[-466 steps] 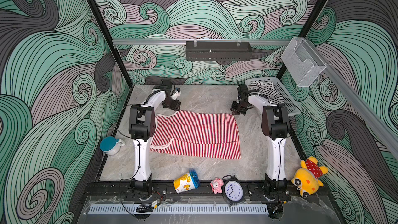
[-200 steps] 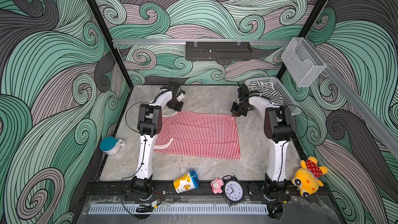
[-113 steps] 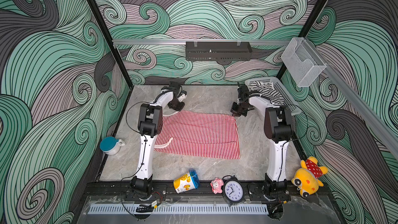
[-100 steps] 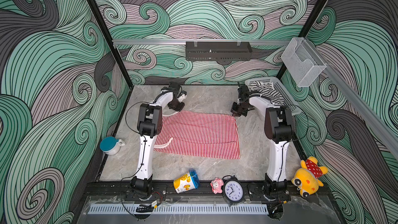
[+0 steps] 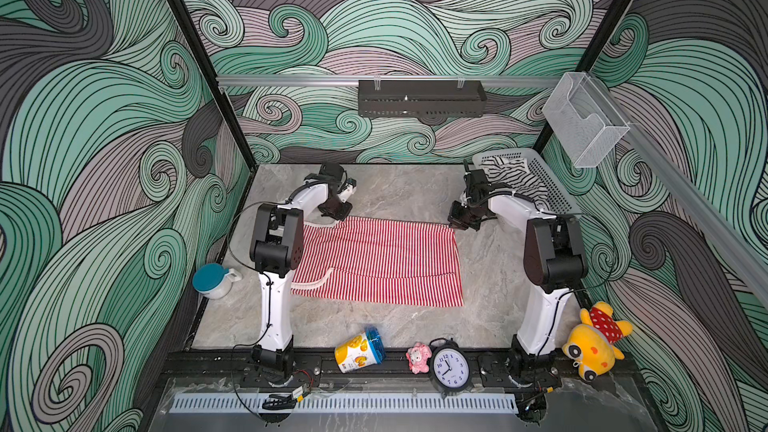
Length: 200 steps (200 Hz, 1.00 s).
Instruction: Fold and stack the tank tops
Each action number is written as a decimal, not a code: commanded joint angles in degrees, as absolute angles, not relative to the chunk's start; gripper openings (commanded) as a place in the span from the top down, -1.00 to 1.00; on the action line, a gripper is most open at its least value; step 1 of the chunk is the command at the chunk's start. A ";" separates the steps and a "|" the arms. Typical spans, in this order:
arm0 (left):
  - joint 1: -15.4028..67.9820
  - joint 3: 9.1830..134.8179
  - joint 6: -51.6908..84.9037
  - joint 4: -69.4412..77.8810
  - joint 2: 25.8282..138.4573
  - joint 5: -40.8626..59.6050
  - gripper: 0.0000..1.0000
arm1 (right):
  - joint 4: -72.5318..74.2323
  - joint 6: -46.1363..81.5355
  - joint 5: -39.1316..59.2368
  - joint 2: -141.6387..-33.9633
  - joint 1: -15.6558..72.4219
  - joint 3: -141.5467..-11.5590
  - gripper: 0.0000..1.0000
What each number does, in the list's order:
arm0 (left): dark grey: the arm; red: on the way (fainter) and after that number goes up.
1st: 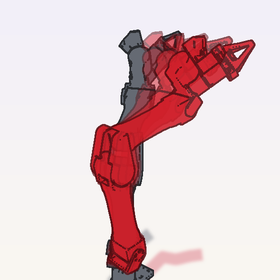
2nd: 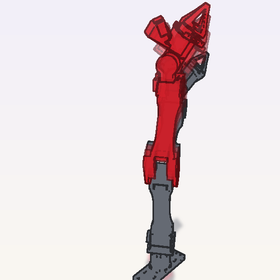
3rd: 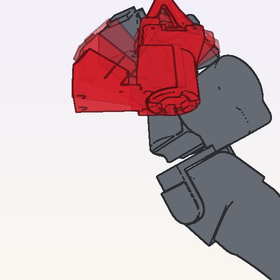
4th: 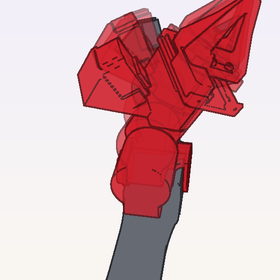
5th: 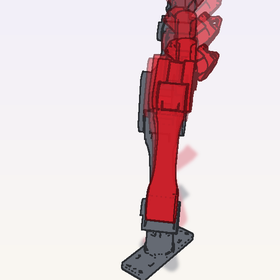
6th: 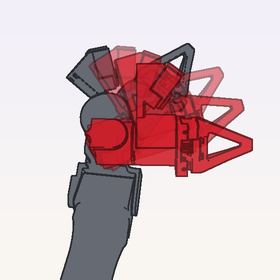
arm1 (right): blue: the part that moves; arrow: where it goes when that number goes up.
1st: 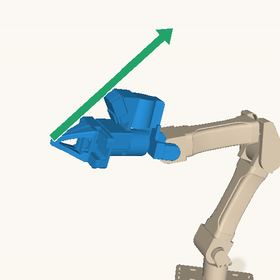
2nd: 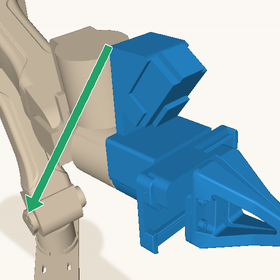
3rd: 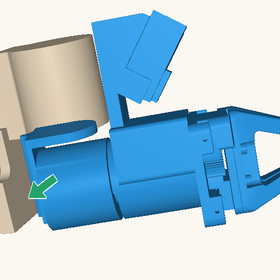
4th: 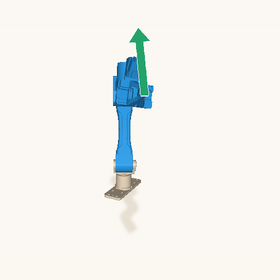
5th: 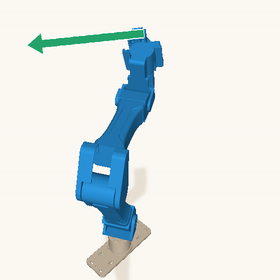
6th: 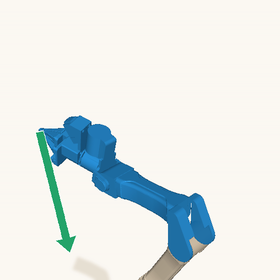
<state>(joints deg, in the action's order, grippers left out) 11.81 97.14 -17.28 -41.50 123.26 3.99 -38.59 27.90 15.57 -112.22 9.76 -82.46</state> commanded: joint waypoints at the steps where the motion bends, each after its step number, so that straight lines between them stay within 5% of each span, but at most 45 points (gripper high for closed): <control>1: 11.87 95.39 -16.35 -39.65 118.80 2.68 0.85 | -36.12 28.63 16.35 -108.80 9.85 -79.93 1.00; 200: 11.95 70.66 -17.93 -38.54 99.73 7.97 0.81 | -32.47 28.02 15.73 -92.72 11.80 -60.18 1.00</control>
